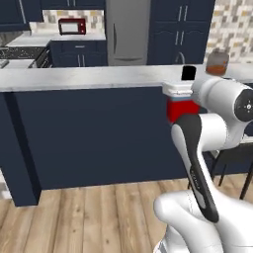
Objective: Open the cabinet directly in front. Then move the liquor and the cup to the dining counter with the jar on it.
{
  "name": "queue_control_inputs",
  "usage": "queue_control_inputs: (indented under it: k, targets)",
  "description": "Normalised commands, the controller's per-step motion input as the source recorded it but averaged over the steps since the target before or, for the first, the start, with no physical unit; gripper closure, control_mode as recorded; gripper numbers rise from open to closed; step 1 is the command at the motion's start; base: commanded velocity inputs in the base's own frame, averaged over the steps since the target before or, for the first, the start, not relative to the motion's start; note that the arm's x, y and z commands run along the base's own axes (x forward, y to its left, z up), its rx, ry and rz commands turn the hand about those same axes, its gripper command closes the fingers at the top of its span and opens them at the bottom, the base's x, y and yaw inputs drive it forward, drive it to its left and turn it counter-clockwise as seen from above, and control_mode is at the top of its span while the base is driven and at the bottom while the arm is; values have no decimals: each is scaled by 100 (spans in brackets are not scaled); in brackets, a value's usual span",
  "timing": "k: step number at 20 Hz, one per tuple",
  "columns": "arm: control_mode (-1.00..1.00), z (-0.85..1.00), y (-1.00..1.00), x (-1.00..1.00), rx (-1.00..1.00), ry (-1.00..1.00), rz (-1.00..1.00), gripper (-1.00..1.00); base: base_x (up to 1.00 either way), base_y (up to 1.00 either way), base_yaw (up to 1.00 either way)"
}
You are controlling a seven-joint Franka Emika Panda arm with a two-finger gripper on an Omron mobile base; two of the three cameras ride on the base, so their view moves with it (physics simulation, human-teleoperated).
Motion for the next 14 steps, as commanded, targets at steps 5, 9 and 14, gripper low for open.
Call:
queue_control_inputs:
  k: [5,9,14]
  targets:
    - [100,0,0,0,0,0,0,100,100,2,0]
    - [100,0,0,0,0,0,0,100,91,0,-2]
    - [100,0,0,0,0,0,0,100,22,0,-6]
